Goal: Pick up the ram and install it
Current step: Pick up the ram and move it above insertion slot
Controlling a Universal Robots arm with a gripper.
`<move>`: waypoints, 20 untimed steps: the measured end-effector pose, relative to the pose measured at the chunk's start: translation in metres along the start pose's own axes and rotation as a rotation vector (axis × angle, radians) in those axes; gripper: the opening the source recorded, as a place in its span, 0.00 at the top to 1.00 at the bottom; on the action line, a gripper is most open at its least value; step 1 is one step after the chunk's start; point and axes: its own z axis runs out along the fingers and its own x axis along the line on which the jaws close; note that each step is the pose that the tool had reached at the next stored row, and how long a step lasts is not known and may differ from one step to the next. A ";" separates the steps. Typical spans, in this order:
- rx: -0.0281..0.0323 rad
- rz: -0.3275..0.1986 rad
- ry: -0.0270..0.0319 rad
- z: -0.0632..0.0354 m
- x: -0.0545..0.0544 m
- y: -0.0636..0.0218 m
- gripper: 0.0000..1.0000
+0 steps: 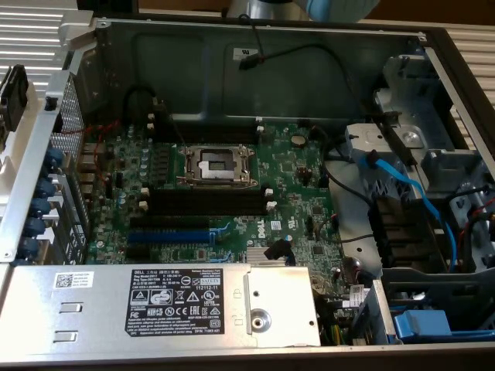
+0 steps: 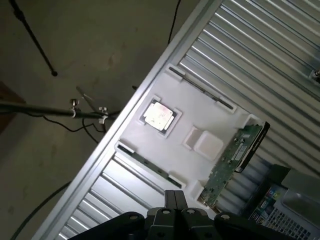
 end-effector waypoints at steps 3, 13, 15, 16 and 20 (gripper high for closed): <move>0.0003 -0.054 0.0012 0.0000 0.000 0.0000 0.90; 0.0015 -0.236 0.0052 0.0001 0.000 0.0000 0.90; 0.0017 -0.272 0.0060 0.0001 0.000 0.0000 0.90; 0.0019 -0.291 0.0064 0.0002 0.000 0.0000 0.90; 0.0023 -0.366 0.0081 0.0002 0.000 0.0000 0.90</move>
